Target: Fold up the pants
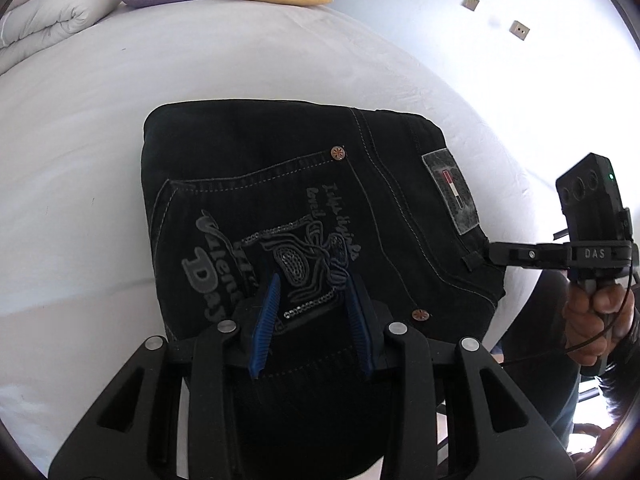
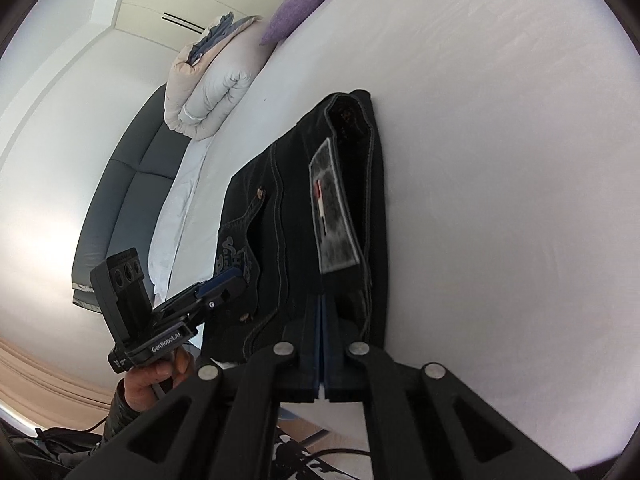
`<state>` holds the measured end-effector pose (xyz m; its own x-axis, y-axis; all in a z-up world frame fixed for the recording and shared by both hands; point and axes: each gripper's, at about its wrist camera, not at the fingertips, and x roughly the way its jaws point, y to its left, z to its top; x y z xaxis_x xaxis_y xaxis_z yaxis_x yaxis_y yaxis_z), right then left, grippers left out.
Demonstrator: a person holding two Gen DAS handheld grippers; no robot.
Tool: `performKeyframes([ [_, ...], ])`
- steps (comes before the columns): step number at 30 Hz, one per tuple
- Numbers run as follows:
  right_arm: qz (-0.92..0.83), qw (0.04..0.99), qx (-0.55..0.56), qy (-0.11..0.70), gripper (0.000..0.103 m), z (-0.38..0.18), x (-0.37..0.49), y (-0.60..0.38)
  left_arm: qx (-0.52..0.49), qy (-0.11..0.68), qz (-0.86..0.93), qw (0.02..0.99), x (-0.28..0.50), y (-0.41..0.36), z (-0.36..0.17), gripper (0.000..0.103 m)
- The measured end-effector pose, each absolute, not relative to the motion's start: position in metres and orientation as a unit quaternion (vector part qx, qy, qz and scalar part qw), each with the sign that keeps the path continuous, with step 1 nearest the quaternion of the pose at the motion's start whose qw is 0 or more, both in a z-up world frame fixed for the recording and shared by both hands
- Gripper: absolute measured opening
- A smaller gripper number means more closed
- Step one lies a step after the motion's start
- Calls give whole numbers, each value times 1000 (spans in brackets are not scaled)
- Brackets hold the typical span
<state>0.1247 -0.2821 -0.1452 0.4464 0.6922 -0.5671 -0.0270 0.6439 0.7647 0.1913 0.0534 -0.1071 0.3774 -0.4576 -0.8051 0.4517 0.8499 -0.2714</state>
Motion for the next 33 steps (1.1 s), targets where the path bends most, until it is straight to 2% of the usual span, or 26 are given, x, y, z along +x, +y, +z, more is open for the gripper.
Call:
performKeyframes([
  [3,235,778,357,461,11,-141,110,-290,-11,481,-272,833,185,62,-105,34],
  [4,236,780,360,455,21,-139,108,-292,-15,479,-272,835,181,67,-102,34],
  [5,225,787,356,450,37,-134,104,-297,-21,478,-269,836,180,72,-100,34],
  [7,204,798,351,445,59,-128,100,-306,-36,473,-264,840,180,78,-95,40],
  [8,202,800,353,442,59,-127,100,-309,-52,463,-265,844,175,88,-87,44],
  [10,194,803,353,439,59,-124,102,-316,-65,448,-261,853,166,103,-79,62],
  [12,192,803,353,440,59,-124,109,-318,-91,436,-255,858,165,125,-75,70],
  [22,187,777,358,483,59,-149,162,-303,-203,480,-260,813,176,150,-96,70],
  [28,195,766,365,492,58,-156,189,-293,-177,531,-264,785,202,124,-119,70],
  [33,203,759,356,505,47,-162,208,-278,-142,541,-260,787,210,108,-123,69],
])
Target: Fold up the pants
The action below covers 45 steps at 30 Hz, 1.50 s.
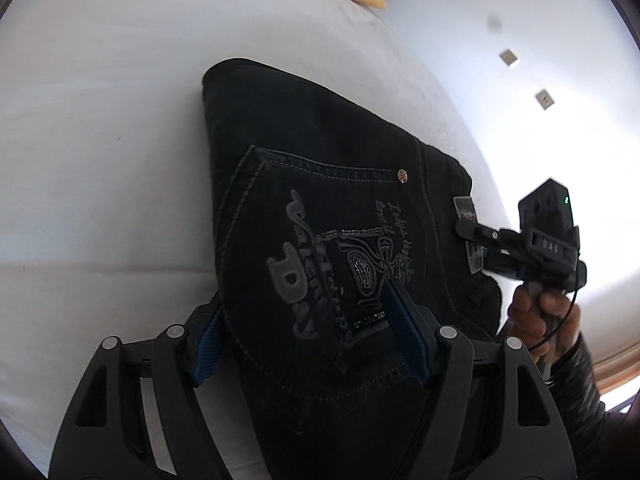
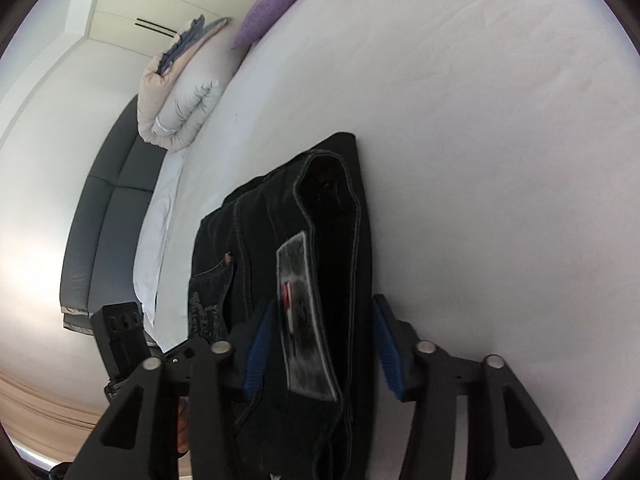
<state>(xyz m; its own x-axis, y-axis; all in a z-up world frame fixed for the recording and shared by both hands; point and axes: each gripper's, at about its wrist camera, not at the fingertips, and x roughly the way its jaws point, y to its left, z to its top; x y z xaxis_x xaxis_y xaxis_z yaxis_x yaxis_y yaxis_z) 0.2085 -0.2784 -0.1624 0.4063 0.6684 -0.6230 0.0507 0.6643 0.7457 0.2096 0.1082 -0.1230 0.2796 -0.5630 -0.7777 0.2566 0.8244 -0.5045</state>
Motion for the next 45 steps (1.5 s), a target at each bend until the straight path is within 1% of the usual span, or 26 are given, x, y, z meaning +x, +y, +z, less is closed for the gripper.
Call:
performKeyframes([
  [1,204,760,352,507,43,-163,212,-276,-124,543,-256,790,209,105,-121,64],
  [2,204,761,348,508,38,-164,212,-275,-103,543,-248,795,209,100,-120,62],
  [5,202,768,331,510,30,-164,213,-271,-69,541,-239,804,205,93,-115,54],
  [8,200,779,311,506,26,-161,210,-268,-39,532,-234,813,201,83,-109,47],
  [10,196,787,300,501,24,-157,207,-265,-24,526,-232,818,199,73,-106,39],
  [13,192,804,276,491,22,-146,202,-260,-11,519,-230,823,196,66,-101,31],
  [16,192,818,254,479,20,-132,196,-255,-4,513,-229,827,195,61,-93,26],
  [21,200,835,222,461,19,-108,191,-248,-3,495,-232,838,192,56,-74,23],
  [27,202,853,206,435,19,-79,197,-260,3,469,-245,849,200,47,-51,23],
  [34,192,868,194,415,19,-58,234,-290,18,451,-264,852,253,33,-30,23],
  [37,185,862,217,418,19,-64,262,-312,12,453,-278,847,290,14,-36,23],
  [40,181,853,239,427,19,-81,293,-333,4,462,-279,842,318,12,-44,23],
  [45,171,836,255,454,19,-116,325,-351,-5,493,-273,826,361,-8,-83,24],
])
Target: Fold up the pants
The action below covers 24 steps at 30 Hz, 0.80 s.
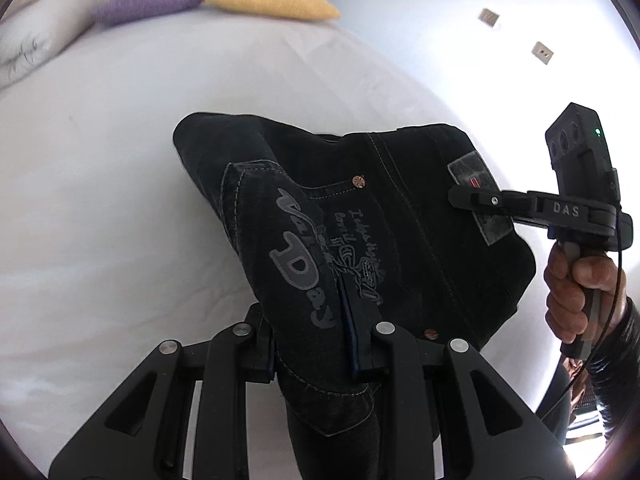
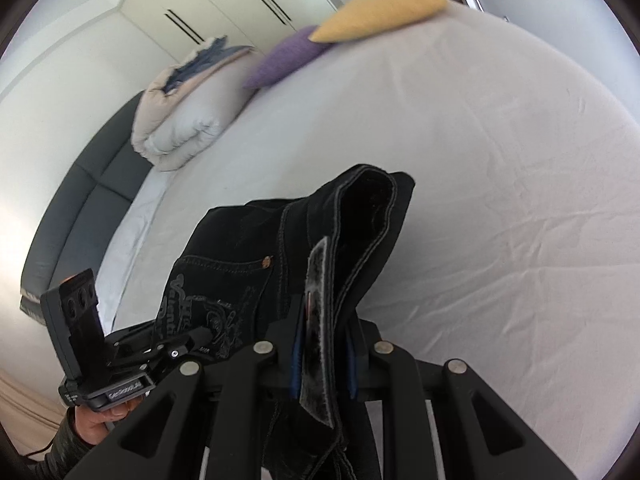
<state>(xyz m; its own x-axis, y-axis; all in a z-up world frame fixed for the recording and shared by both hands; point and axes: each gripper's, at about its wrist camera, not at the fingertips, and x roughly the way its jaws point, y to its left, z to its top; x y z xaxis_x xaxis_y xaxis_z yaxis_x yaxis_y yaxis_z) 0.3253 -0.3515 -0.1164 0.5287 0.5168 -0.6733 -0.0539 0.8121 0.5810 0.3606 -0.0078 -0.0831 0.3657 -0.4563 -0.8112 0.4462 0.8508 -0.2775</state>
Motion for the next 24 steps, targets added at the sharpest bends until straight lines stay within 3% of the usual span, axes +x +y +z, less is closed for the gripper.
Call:
performKeyframes([
  [3,175,827,270,462,19,-136,333,-361,-16,496,-275,824,365,-6,-101,29],
  [6,182,823,277,461,22,-146,331,-367,-28,502,-271,821,368,1,-112,42],
  [15,184,818,304,452,32,-158,330,-374,-46,498,-265,824,355,4,-114,50],
  [24,151,834,307,433,52,-147,312,-379,-39,476,-258,840,346,12,-112,59],
])
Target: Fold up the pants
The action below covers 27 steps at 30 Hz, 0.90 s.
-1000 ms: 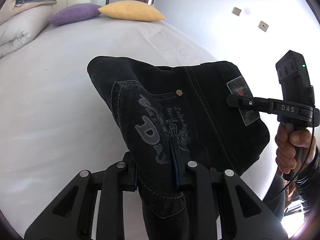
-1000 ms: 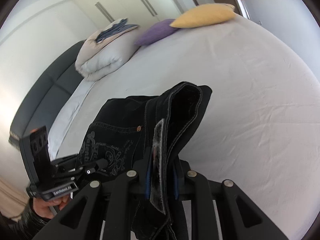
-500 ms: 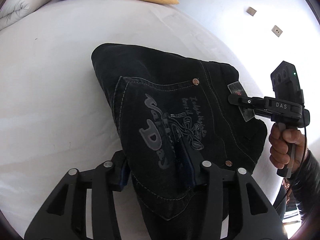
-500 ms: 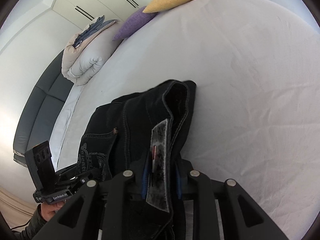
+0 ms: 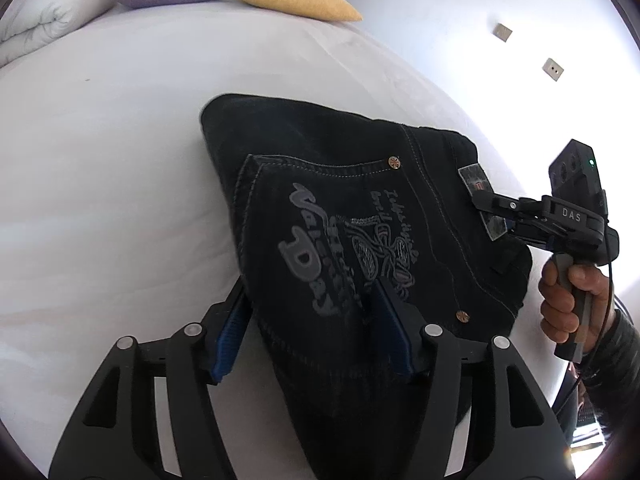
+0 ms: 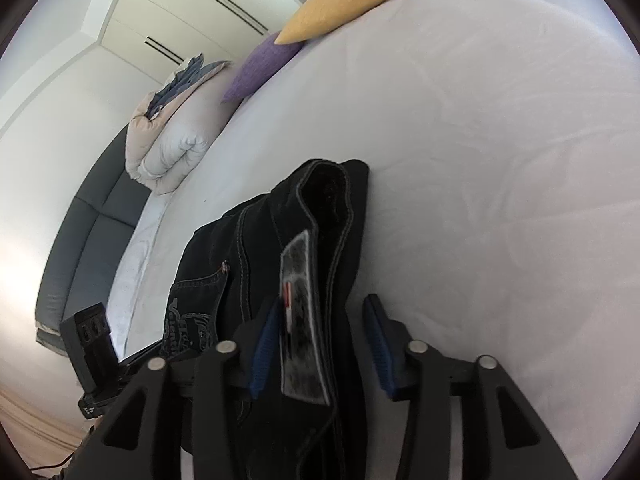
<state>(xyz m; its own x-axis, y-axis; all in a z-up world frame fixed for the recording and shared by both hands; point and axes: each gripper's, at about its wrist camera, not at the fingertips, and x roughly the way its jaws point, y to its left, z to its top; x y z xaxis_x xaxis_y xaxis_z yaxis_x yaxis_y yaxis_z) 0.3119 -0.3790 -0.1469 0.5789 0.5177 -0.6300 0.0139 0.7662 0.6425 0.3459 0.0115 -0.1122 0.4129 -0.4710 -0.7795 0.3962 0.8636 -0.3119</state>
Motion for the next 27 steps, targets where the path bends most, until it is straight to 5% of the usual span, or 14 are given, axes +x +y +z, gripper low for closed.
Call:
performKeyframes([
  [7,85,876,265,394,72,-106,254,-372,-31,366,-181,912,278,45,-65,94],
  [16,3,952,132,276,103,-20,149,-323,61,187,-102,975,161,47,29,103],
  [21,-44,975,85,200,103,27,99,-310,74,126,-77,986,106,46,70,103],
  [27,-80,986,58,137,103,75,57,-304,79,166,-55,981,84,49,93,103],
])
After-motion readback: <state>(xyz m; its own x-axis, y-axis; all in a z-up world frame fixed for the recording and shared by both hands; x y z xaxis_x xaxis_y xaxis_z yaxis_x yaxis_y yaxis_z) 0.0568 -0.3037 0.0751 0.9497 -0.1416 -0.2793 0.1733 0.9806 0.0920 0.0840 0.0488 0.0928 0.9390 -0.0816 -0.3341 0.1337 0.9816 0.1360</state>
